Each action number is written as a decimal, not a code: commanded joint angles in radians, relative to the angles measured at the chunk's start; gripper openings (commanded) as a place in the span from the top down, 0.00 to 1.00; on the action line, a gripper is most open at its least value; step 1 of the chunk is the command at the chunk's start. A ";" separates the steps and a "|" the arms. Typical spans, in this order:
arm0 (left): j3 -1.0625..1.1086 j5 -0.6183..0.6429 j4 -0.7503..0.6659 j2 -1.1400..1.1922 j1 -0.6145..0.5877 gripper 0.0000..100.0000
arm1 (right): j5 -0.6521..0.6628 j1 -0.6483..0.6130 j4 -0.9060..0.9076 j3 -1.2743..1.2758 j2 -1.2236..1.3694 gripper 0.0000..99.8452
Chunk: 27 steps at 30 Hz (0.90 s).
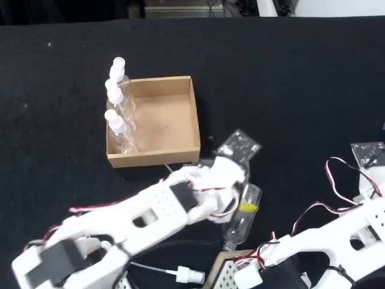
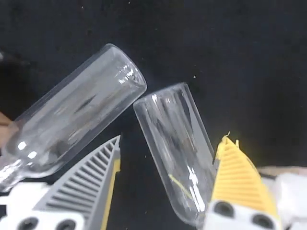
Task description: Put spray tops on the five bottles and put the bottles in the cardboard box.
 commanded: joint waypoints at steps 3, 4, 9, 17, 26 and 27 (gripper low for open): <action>-0.151 0.046 -0.025 0.120 0.012 0.71 | 0.012 0.017 -0.021 -0.007 -0.005 0.83; -0.154 0.048 -0.026 0.130 0.013 0.71 | 0.012 0.015 -0.021 -0.005 -0.005 0.83; -0.128 0.048 -0.025 0.180 0.013 0.71 | 0.012 0.015 -0.021 -0.005 -0.005 0.83; -0.124 0.049 -0.025 0.242 0.091 0.71 | 0.012 0.015 -0.021 -0.005 -0.005 0.83; -0.124 0.041 0.018 0.238 0.104 0.74 | 0.012 0.015 -0.021 -0.005 -0.005 0.83; -0.125 0.040 0.035 0.233 0.104 0.76 | 0.012 0.015 -0.021 -0.005 -0.005 0.83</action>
